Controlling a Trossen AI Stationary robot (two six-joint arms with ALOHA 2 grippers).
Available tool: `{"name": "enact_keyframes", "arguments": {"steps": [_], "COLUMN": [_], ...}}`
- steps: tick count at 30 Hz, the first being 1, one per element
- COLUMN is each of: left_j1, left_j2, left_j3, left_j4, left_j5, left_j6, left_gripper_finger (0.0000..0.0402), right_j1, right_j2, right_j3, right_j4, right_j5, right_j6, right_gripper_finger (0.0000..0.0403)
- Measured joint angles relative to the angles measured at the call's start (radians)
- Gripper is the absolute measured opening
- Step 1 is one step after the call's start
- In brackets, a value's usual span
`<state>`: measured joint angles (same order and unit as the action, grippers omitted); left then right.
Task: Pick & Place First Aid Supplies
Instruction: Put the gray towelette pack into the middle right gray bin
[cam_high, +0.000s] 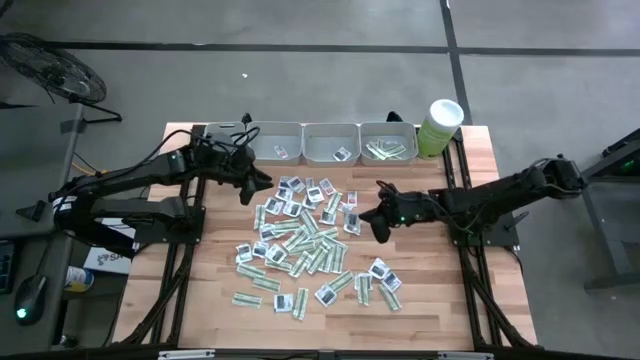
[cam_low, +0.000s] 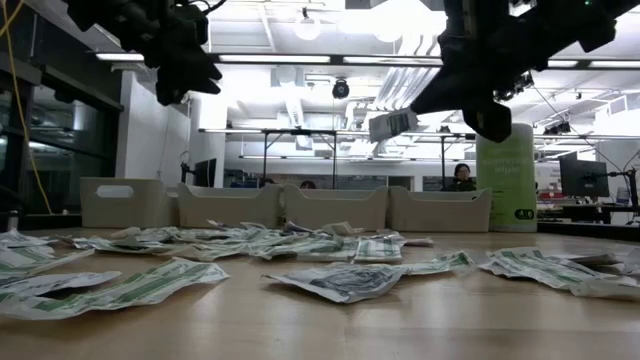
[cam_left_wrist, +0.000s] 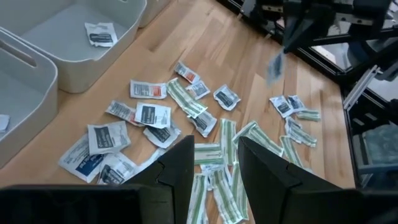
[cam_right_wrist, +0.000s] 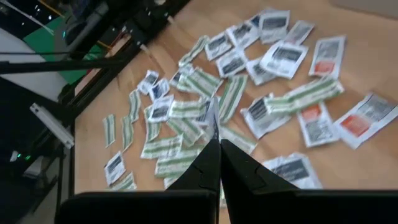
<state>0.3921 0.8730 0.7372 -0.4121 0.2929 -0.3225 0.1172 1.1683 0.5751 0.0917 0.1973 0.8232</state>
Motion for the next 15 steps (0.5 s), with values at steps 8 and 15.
{"name": "enact_keyframes", "arguments": {"steps": [8,15], "left_j1": [0.0,0.0], "left_j2": [0.0,0.0], "left_j3": [0.0,0.0], "left_j4": [-0.001,-0.001], "left_j5": [0.014,-0.008], "left_j6": [-0.042,-0.11], "left_gripper_finger": [0.0124,0.0124], "right_j1": [-0.085,-0.191], "right_j2": [0.0,0.0], "right_j3": [0.0,0.0], "right_j4": [0.017,0.033], "right_j5": [-0.078,-0.128], "right_j6": [-0.068,-0.156], "right_gripper_finger": [0.0,0.0]}}
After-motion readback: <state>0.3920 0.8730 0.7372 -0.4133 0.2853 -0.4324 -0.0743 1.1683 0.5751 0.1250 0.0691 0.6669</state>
